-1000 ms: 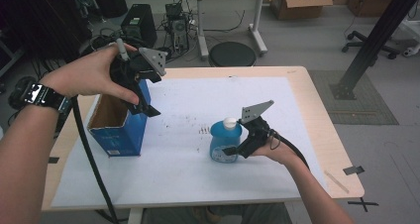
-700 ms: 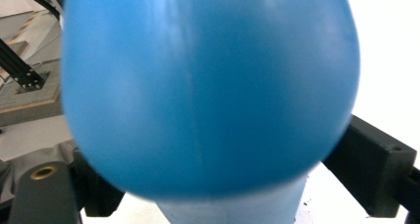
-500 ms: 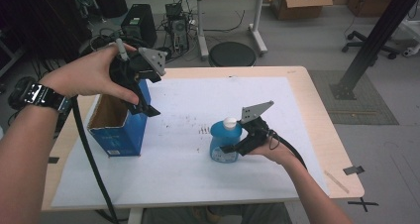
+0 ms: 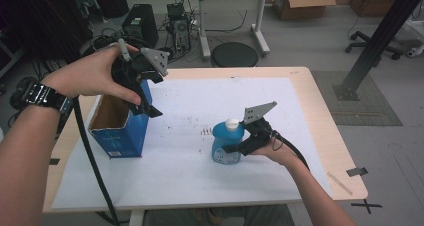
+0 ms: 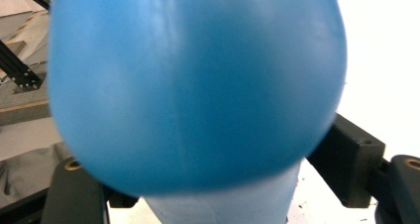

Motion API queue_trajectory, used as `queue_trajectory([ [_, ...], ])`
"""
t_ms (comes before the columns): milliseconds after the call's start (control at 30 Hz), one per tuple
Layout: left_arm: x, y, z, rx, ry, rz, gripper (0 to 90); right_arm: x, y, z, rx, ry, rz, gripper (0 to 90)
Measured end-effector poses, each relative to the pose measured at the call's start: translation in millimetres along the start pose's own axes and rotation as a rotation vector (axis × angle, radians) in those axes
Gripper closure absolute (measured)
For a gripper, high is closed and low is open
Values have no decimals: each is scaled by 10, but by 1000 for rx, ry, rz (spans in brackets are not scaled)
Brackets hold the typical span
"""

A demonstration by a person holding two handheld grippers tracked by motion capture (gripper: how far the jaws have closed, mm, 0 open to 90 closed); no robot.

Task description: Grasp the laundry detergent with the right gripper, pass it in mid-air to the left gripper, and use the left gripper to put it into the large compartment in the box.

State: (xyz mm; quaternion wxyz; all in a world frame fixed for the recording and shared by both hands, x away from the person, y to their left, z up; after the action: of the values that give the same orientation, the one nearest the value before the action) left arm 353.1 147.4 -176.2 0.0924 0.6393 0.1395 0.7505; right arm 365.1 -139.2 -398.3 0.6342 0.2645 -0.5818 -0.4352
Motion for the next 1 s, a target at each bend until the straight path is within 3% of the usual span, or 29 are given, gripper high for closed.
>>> queue_trajectory([
  [467,0,3,-7,0,1,2,44,10,-2,25,21,26,-16,369],
  [800,-11,16,-6,-5,-1,2,44,69,11,2,44,-15,-43,420],
  [1000,-11,45,1,-8,-4,-2,44,67,64,-7,52,-12,-13,427],
])
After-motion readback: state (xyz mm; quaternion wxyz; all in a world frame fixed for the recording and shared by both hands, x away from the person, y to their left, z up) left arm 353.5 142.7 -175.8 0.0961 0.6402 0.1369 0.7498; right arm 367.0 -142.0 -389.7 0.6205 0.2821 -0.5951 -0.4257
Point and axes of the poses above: each handheld gripper's, and its own axes: x roughly backward along the jaws, y roughly out of its top, z roughly to its left, the point moved 2 cm from there along -x, roughly forward along the jaws, and after that the axes turned 2 degrees about -x, right-handed, at the moved point
